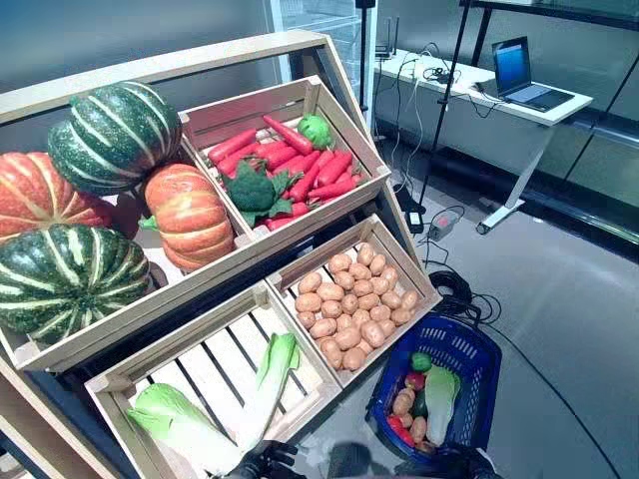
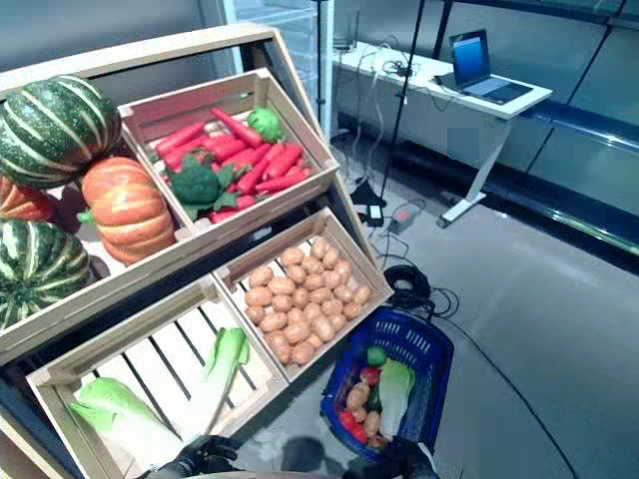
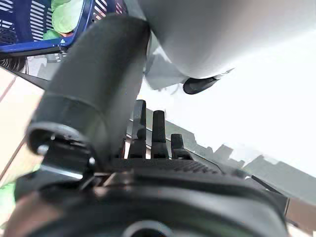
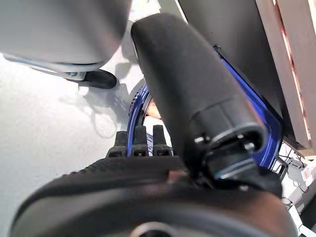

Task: Put vegetables into the basket

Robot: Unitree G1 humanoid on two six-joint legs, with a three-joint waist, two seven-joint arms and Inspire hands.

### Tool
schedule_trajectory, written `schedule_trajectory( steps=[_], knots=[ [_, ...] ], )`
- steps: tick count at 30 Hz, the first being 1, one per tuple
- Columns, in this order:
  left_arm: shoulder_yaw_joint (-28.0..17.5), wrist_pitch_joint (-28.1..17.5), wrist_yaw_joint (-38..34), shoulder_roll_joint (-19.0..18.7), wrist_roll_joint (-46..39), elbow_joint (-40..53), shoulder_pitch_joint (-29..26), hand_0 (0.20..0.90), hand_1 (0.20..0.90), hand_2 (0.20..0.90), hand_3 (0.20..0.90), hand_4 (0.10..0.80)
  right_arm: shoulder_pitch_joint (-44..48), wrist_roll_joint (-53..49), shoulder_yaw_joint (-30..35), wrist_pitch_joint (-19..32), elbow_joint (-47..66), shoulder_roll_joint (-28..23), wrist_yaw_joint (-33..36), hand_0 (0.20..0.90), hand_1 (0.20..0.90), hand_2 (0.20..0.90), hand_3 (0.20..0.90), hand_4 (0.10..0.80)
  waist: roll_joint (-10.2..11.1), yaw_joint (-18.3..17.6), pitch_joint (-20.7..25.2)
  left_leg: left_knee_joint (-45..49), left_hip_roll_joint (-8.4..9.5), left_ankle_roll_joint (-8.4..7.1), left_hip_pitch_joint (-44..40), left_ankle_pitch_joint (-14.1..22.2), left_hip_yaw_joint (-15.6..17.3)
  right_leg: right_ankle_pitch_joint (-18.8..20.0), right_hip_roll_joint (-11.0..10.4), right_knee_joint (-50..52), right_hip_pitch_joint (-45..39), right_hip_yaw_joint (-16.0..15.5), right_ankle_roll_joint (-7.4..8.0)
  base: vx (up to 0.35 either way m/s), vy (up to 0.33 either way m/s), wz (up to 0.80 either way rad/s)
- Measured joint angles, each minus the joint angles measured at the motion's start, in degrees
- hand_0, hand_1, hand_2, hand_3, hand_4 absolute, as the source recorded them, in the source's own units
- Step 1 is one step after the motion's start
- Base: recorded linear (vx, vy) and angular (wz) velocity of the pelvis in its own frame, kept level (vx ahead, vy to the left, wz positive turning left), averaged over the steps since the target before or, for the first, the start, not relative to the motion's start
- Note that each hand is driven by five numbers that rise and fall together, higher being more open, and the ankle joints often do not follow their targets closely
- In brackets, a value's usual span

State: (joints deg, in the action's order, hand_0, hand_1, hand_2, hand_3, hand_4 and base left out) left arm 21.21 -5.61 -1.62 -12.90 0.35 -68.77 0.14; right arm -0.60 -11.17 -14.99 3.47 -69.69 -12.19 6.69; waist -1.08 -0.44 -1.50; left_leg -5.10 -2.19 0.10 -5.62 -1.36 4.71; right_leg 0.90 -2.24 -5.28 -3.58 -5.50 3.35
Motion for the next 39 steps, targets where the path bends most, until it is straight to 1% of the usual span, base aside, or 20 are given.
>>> schedule_trajectory(
  steps=[3,9,13,17,19,21,23,27,28,29,31,33,35,36,39],
  knots=[
    [1.0,0.4,-0.4,-0.1,0.1,0.0,-0.1,0.900,0.900,0.900,0.900,0.800,0.0,0.0,0.0,0.0,0.0,0.0,0.0,0.900,0.900,0.900,0.900,0.800,-0.1,-0.1,0.1,0.0,0.00,0.00,0.0,0.0,0.0,0.0,0.0,0.0,0.0,0.0,0.00,0.000,0.000,0.00],
    [1.1,1.7,-0.5,0.2,1.1,0.0,-0.2,0.900,0.900,0.900,0.900,0.800,-0.1,0.0,-0.2,0.0,0.0,-0.1,0.0,0.900,0.900,0.900,0.900,0.800,-0.3,-0.2,1.0,0.0,0.00,0.00,0.1,0.0,0.0,0.0,0.0,0.0,0.2,0.0,-0.01,0.000,0.000,0.00],
    [2.0,1.7,-0.5,0.2,1.0,-0.2,-0.2,0.900,0.900,0.900,0.900,0.800,0.0,0.0,-1.9,0.1,0.0,-0.3,0.0,0.900,0.900,0.900,0.900,0.800,-0.4,-0.2,1.6,0.0,0.00,0.00,0.3,0.0,0.1,0.0,0.0,0.0,0.3,0.1,0.00,0.000,0.000,0.00],
    [2.8,1.1,-0.4,0.1,0.9,0.0,-0.3,0.900,0.900,0.900,0.900,0.800,0.0,0.0,-2.0,0.1,0.1,-0.4,0.0,0.900,0.900,0.900,0.900,0.800,-0.5,-0.2,1.6,0.0,0.00,0.00,0.4,0.0,0.1,0.0,0.0,0.0,0.5,0.2,0.00,0.000,0.000,0.00],
    [4.1,-0.2,-0.1,-0.2,0.4,0.7,-0.2,0.900,0.900,0.900,0.900,0.800,-0.1,0.0,-2.1,0.1,0.2,-0.5,0.0,0.900,0.900,0.900,0.900,0.800,-0.6,-0.1,1.7,0.0,0.00,-0.01,0.8,0.0,0.1,0.0,0.0,0.0,0.9,0.2,0.02,0.000,0.000,0.00],
    [5.3,-0.4,0.8,-0.7,-0.2,2.8,0.0,0.900,0.900,0.900,0.900,0.800,0.0,0.0,-2.1,0.0,0.3,-0.6,0.0,0.900,0.900,0.900,0.900,0.800,-0.8,-0.1,1.6,0.0,0.00,-0.04,1.2,0.0,0.1,0.1,0.0,0.0,1.3,0.2,0.03,0.000,0.000,0.00],
    [5.5,-0.6,1.6,-0.7,-0.5,4.3,0.1,0.900,0.900,0.900,0.900,0.800,0.0,0.0,-2.1,-0.1,0.4,-0.7,0.0,0.900,0.900,0.900,0.900,0.800,-0.9,-0.1,1.5,0.0,0.00,-0.04,1.3,0.0,0.1,0.1,0.0,0.0,1.4,0.1,0.08,0.000,0.000,0.00],
    [6.0,-1.0,2.8,-1.0,-1.3,13.5,0.6,0.900,0.900,0.900,0.900,0.800,0.0,-0.3,-2.0,-0.2,1.5,-1.3,0.0,0.900,0.900,0.900,0.900,0.800,-1.3,-0.1,0.3,0.0,0.02,-0.08,2.2,-0.1,0.1,0.3,0.0,0.0,2.3,0.1,0.27,-0.084,0.017,0.00],
    [6.0,-1.1,2.8,-1.7,-2.4,19.0,0.5,0.900,0.900,0.900,0.900,0.800,0.0,-0.5,-2.0,-0.6,2.9,-1.7,0.0,0.900,0.900,0.900,0.900,0.800,-1.7,-0.1,-0.8,0.0,0.03,-0.11,2.4,-0.1,0.2,0.4,0.0,0.0,2.5,0.2,0.26,-0.156,0.040,-0.02],
    [5.9,-0.7,2.9,-2.0,-3.3,20.9,0.4,0.900,0.900,0.900,0.900,0.800,0.0,-0.5,-2.1,-0.7,3.4,-2.0,0.0,0.900,0.900,0.900,0.900,0.800,-1.9,0.0,-1.0,0.0,0.04,-0.07,2.7,-0.3,0.2,0.6,0.0,0.0,2.8,0.2,0.28,-0.189,0.049,-0.04],
    [5.2,-0.3,3.0,-4.5,-7.4,30.0,-0.7,0.900,0.900,0.900,0.900,0.800,0.5,-0.6,-2.0,-0.8,5.9,-3.3,0.0,0.900,0.900,0.900,0.900,0.800,-3.0,0.0,-2.1,0.0,0.09,0.01,5.0,-0.9,0.2,1.3,-0.1,0.2,4.9,0.2,0.33,-0.107,0.035,-0.01],
    [4.0,-0.3,2.3,-6.3,-10.2,34.5,-2.9,0.900,0.900,0.900,0.900,0.800,1.3,-0.5,-2.0,-0.8,5.9,-4.2,0.0,0.900,0.900,0.900,0.900,0.800,-4.2,0.1,-3.6,0.0,0.12,0.02,5.4,-1.1,0.2,1.4,-0.1,0.2,5.2,0.1,0.34,-0.048,0.028,0.02],
    [2.2,-0.2,2.0,-7.6,-10.4,37.8,-3.2,0.900,0.900,0.900,0.900,0.800,1.5,-0.5,-2.0,-0.8,6.0,-4.6,0.0,0.900,0.900,0.900,0.900,0.800,-4.8,0.0,-4.4,0.0,0.08,0.00,5.4,-1.1,0.2,1.4,0.0,0.1,5.2,0.1,0.33,-0.049,0.027,0.00],
    [1.1,0.2,1.8,-8.9,-10.5,40.1,-3.5,0.900,0.900,0.900,0.900,0.800,1.6,-0.5,-2.0,-0.7,5.9,-5.1,0.0,0.900,0.900,0.900,0.900,0.800,-5.2,0.2,-5.2,0.0,0.08,-0.02,5.6,-1.1,0.1,1.4,-0.1,0.1,5.4,0.0,0.33,-0.067,0.024,0.00],
    [-0.1,1.2,0.8,-11.4,-10.4,41.9,-4.0,0.900,0.900,0.900,0.900,0.800,1.9,-0.5,-2.0,-0.7,5.7,-5.8,0.0,0.900,0.900,0.900,0.900,0.800,-5.5,0.7,-6.1,0.0,0.05,-0.14,6.4,-1.3,0.1,1.4,0.0,0.0,6.2,-0.1,0.32,-0.127,0.014,0.00]
  ],
)
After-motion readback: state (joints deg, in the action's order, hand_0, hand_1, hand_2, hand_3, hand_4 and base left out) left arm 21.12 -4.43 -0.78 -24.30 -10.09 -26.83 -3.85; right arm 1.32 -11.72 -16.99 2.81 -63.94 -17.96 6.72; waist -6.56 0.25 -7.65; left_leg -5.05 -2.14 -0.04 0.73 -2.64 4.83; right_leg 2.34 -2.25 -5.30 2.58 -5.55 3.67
